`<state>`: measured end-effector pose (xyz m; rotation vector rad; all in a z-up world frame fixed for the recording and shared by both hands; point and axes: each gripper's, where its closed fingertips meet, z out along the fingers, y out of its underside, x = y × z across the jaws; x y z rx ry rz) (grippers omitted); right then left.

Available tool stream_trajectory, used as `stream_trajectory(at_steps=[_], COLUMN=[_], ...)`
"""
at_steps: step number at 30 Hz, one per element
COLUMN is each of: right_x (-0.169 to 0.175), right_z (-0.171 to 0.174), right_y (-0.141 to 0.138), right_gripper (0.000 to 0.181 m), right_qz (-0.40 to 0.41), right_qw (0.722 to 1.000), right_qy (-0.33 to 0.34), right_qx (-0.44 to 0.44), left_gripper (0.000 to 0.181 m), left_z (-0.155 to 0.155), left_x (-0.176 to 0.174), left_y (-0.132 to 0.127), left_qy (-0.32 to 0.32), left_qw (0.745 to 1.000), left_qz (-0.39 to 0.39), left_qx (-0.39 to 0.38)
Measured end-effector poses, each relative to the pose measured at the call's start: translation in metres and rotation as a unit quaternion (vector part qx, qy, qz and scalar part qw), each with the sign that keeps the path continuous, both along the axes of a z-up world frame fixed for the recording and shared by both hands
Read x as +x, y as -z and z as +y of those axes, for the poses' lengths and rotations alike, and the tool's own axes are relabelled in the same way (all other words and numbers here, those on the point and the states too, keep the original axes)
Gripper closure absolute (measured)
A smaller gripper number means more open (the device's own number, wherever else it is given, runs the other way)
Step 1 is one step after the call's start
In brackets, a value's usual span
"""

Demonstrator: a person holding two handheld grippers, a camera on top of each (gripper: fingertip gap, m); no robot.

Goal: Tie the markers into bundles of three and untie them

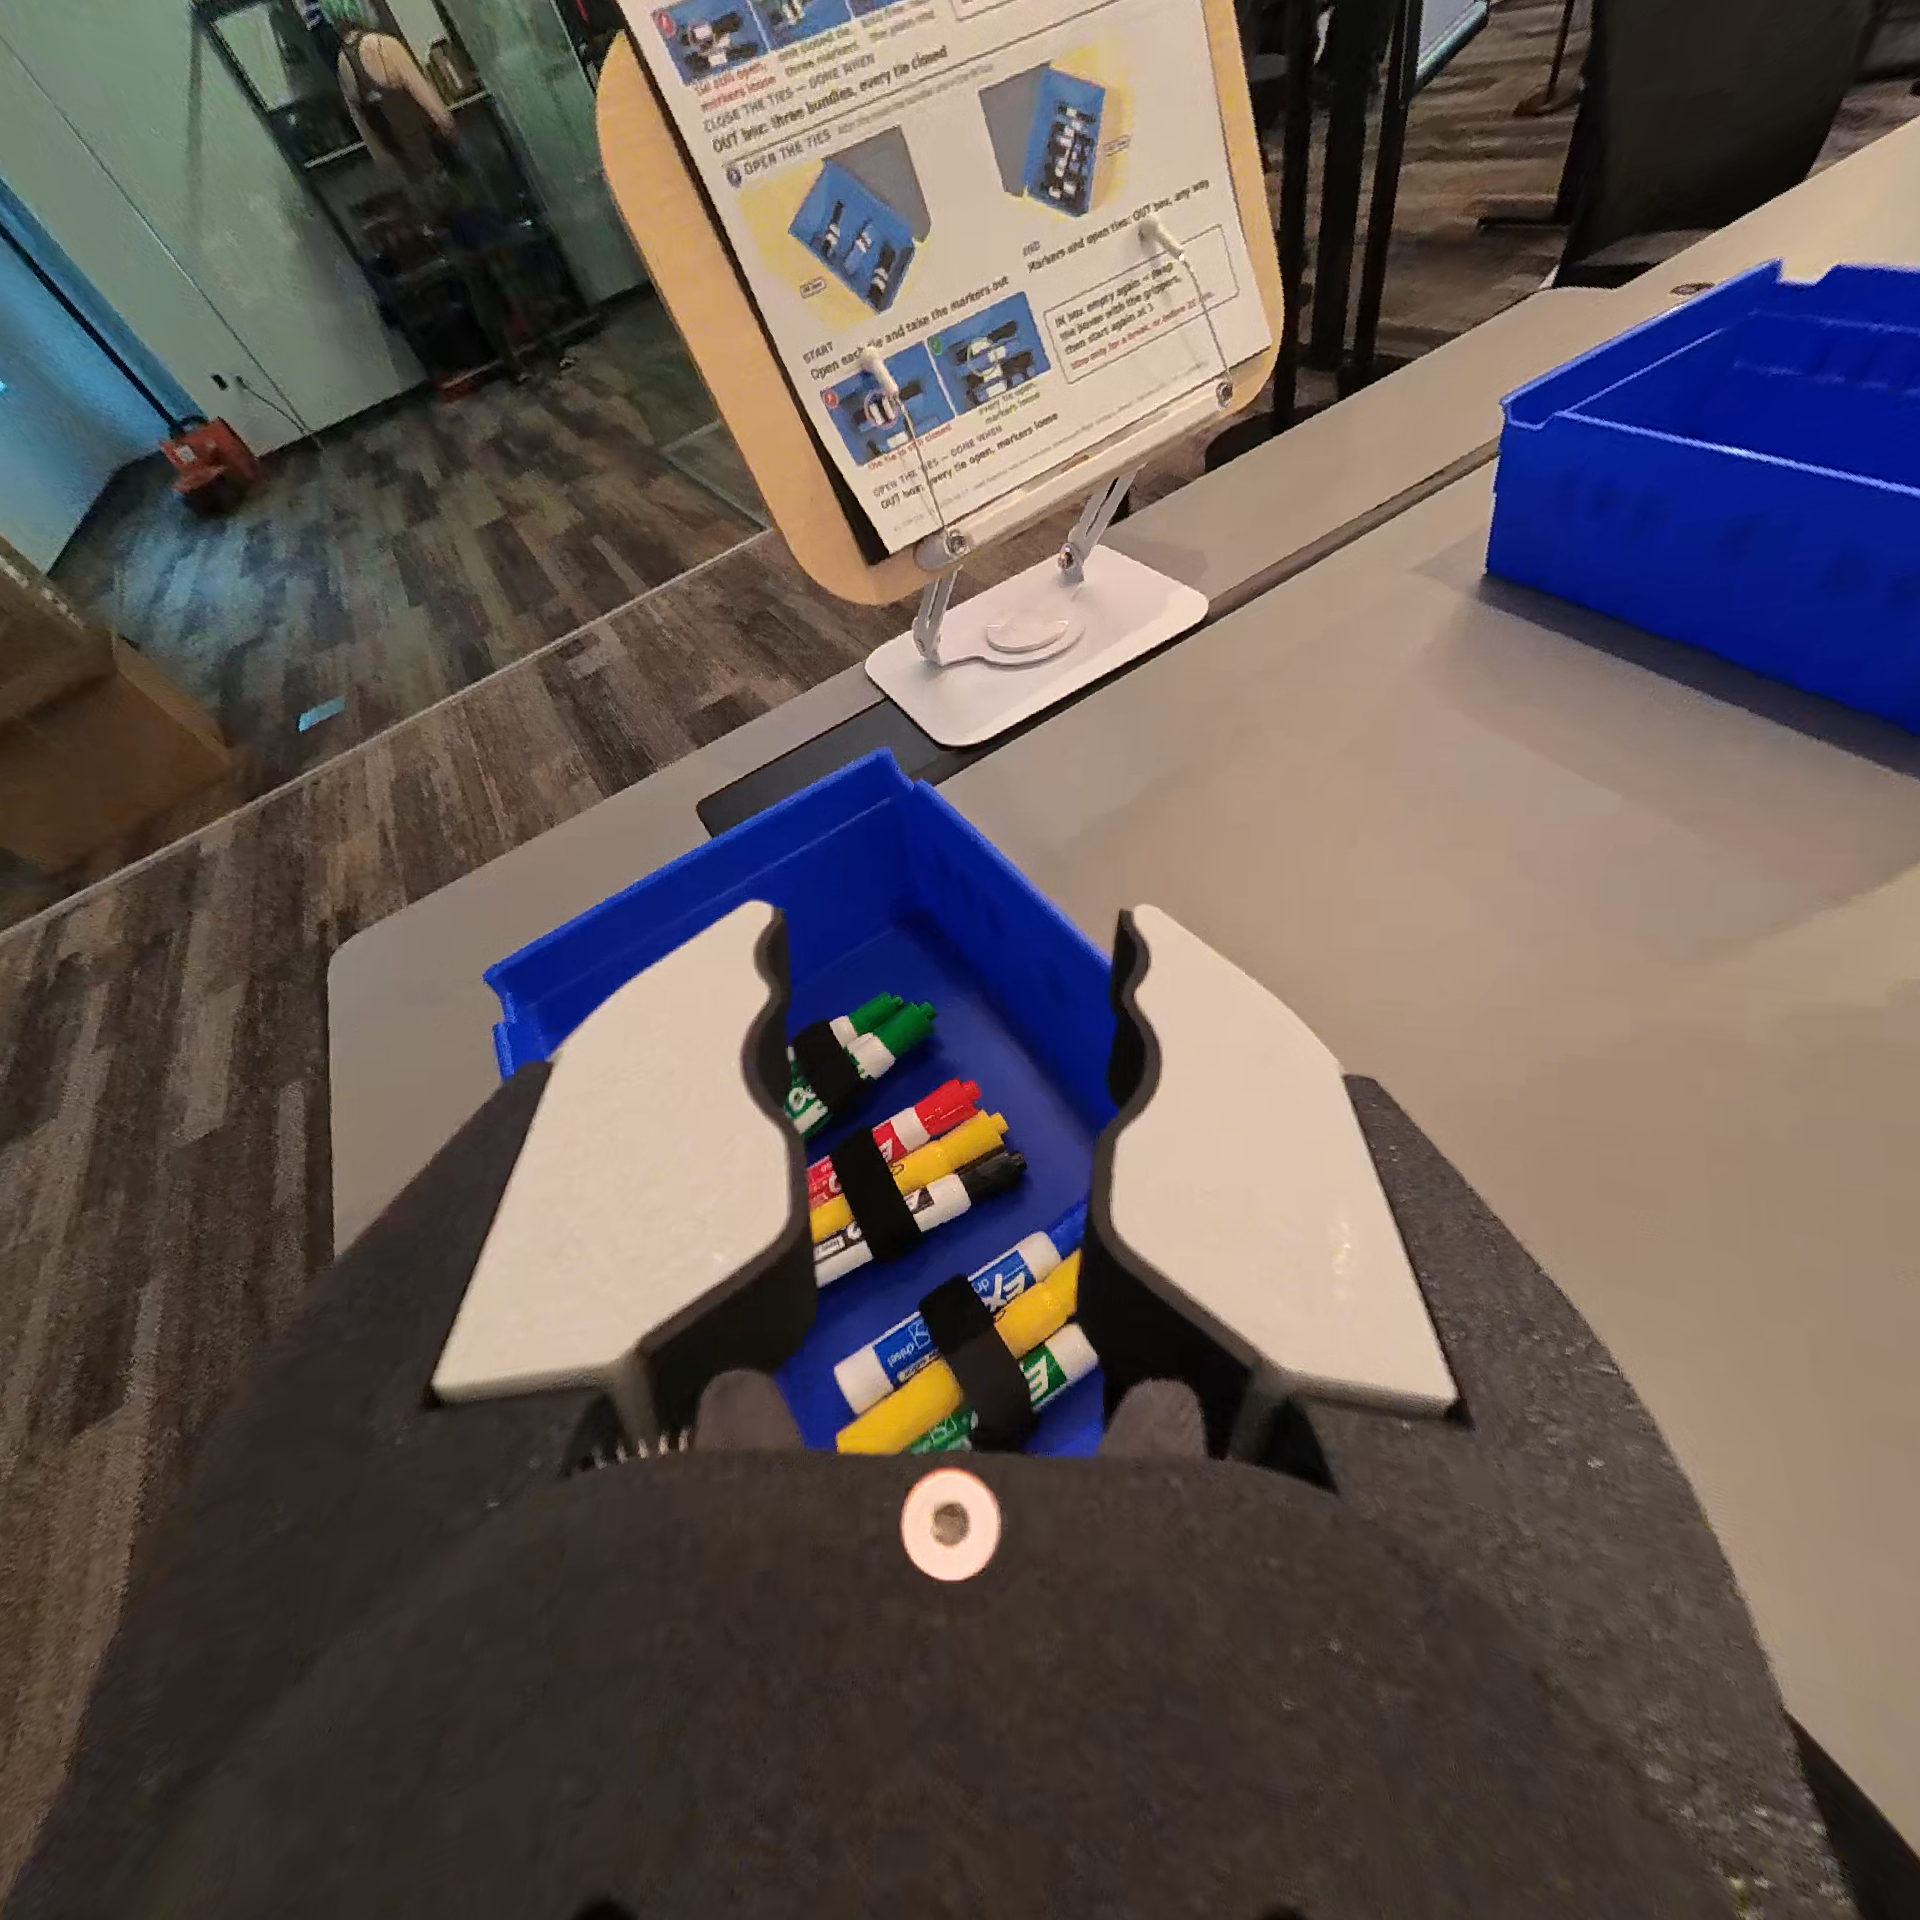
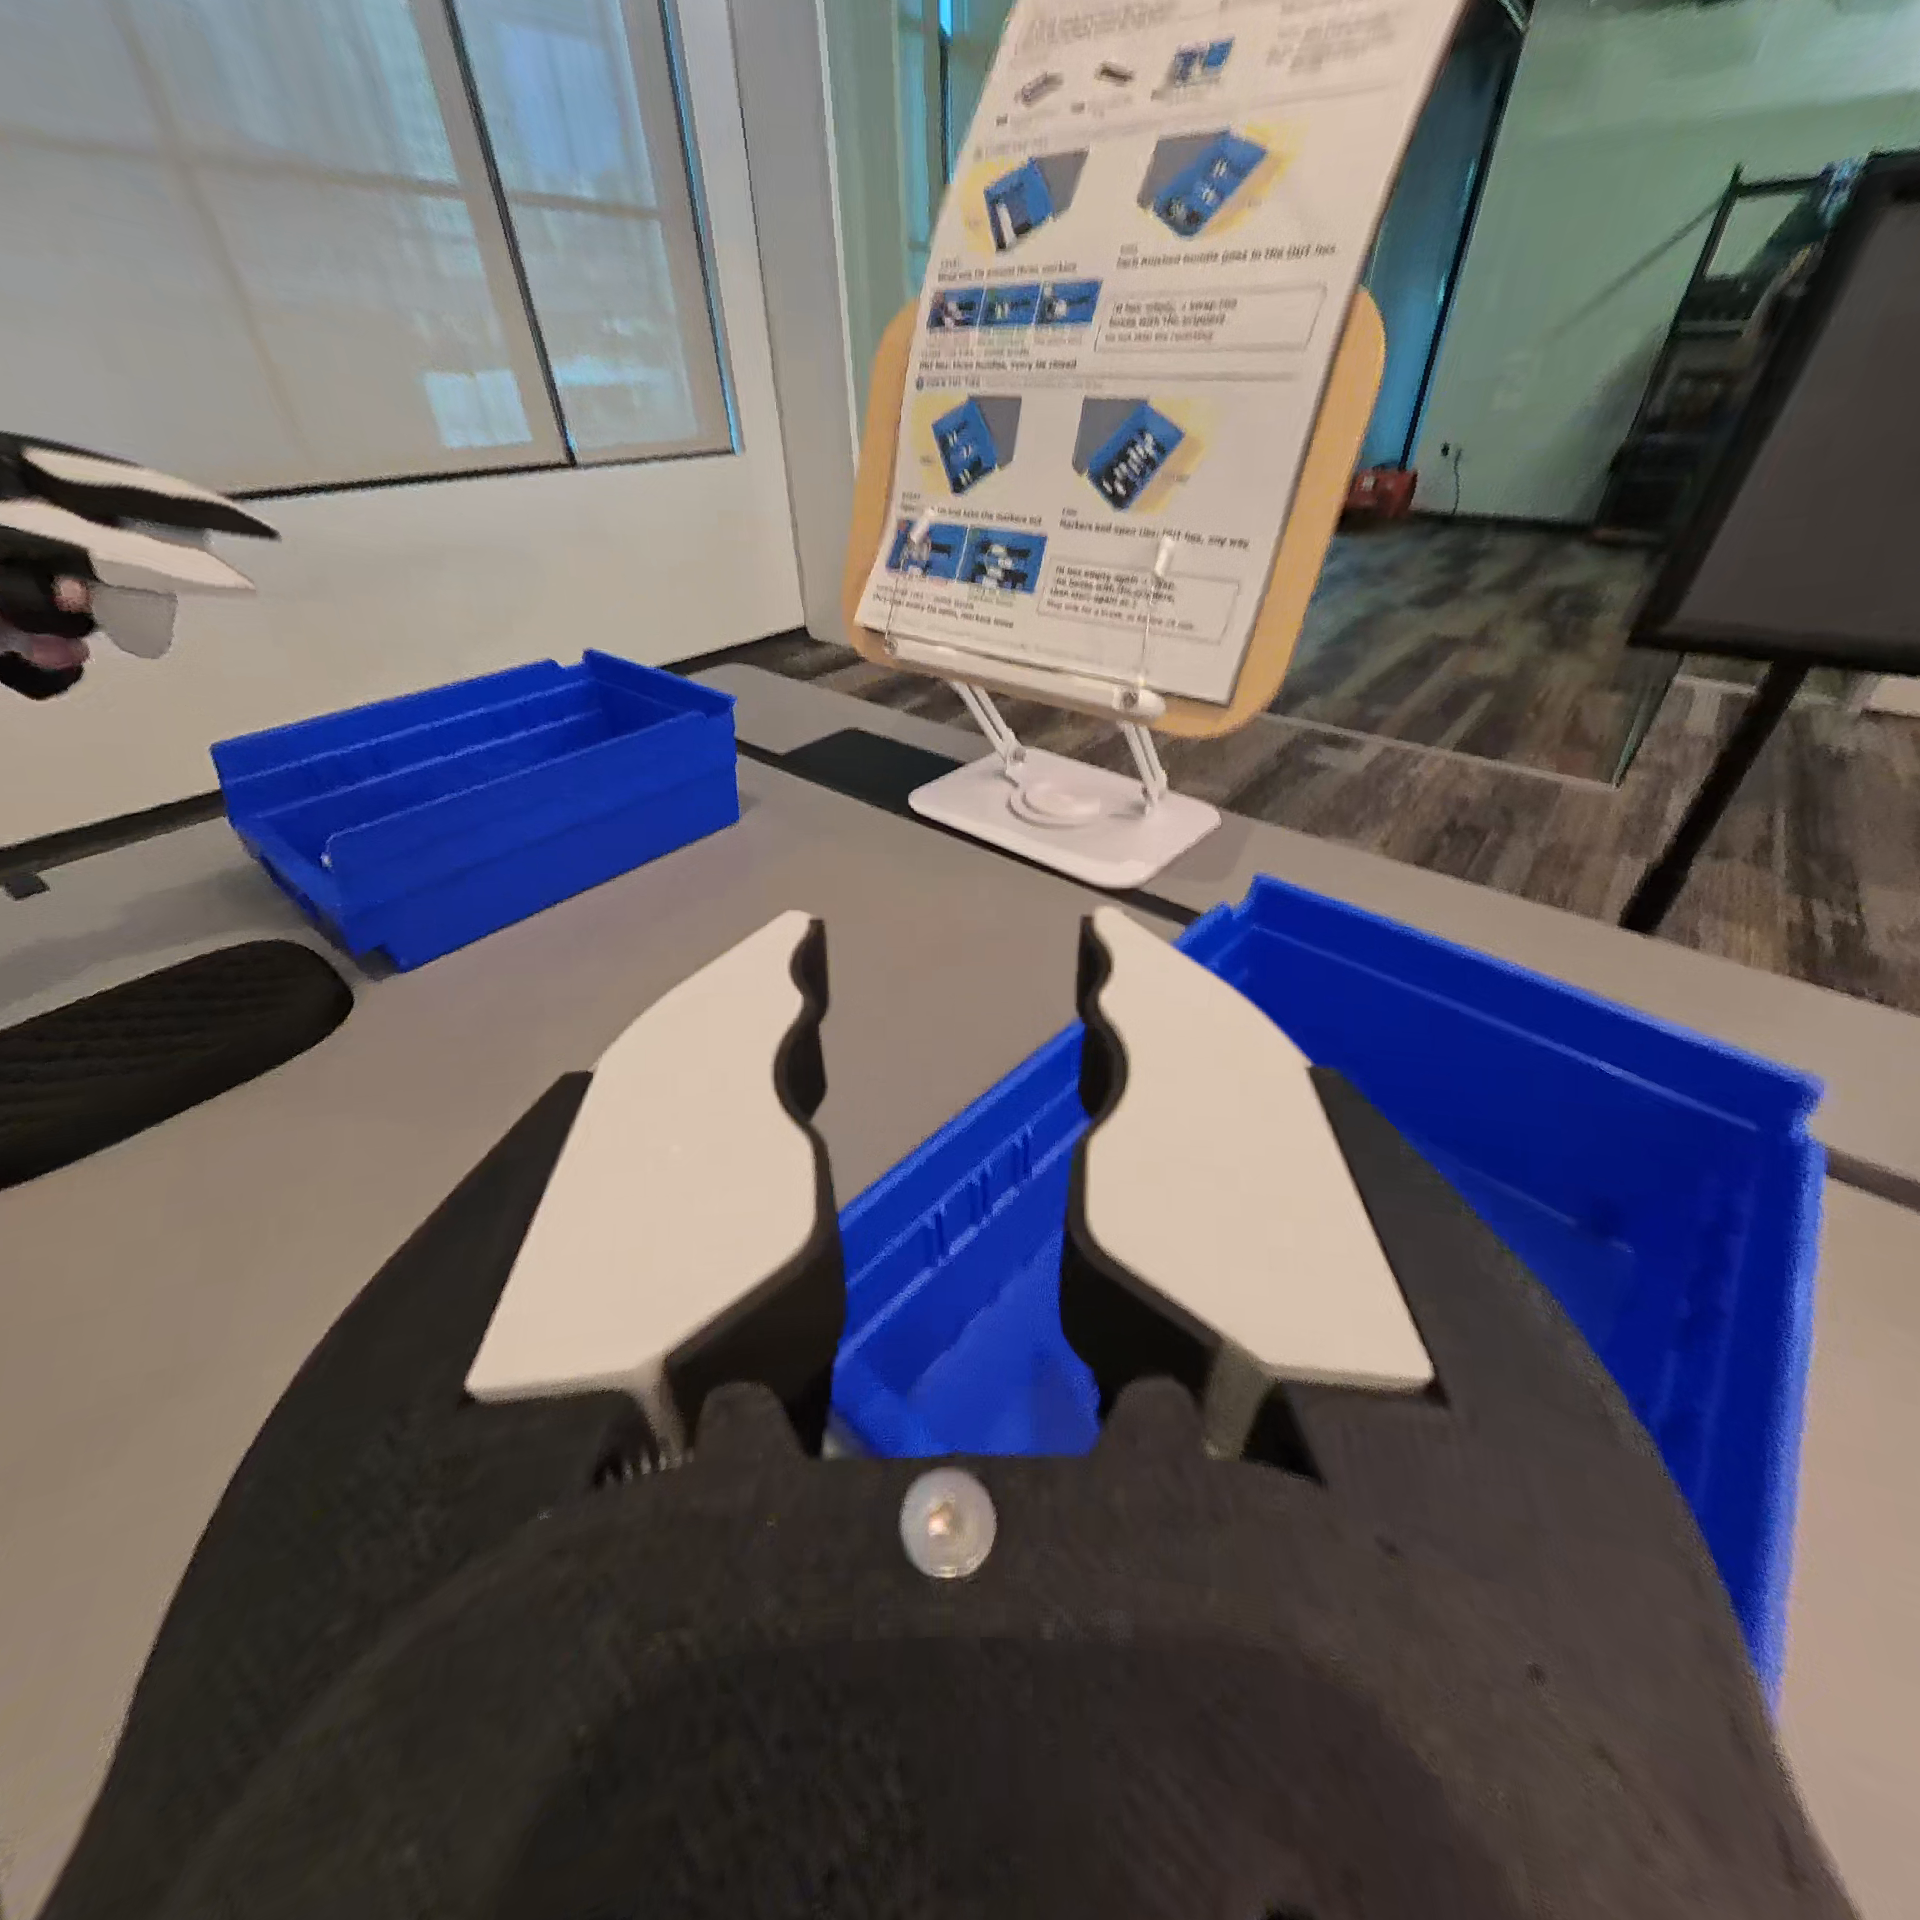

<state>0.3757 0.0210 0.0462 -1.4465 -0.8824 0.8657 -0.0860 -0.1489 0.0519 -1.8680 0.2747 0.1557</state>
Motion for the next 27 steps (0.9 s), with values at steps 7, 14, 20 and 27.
stream_trajectory(at_steps=[7,14,20,27], right_x=[-0.025,-0.03,-0.042,-0.077], right_z=[0.01,0.015,0.011,0.017], right_y=[-0.026,-0.056,-0.082,-0.062], right_gripper=[0.134,0.135,0.134,0.151], right_qz=[0.015,0.028,0.101,0.042], right_qw=[0.998,0.993,0.983,0.978], right_qy=[-0.043,-0.066,-0.125,-0.174], right_qx=[0.051,0.089,0.087,0.112], left_gripper=[0.119,0.123,0.126,0.13], left_z=[-0.008,-0.006,-0.003,-0.015], left_x=[-0.005,-0.022,-0.03,-0.026], left_y=[0.011,0.04,0.076,0.124], left_qy=[0.02,0.036,0.071,0.142], left_qw=[0.999,0.989,0.969,0.92], left_qz=[-0.015,0.016,0.068,0.105], left_qx=[-0.042,-0.139,-0.226,-0.35])
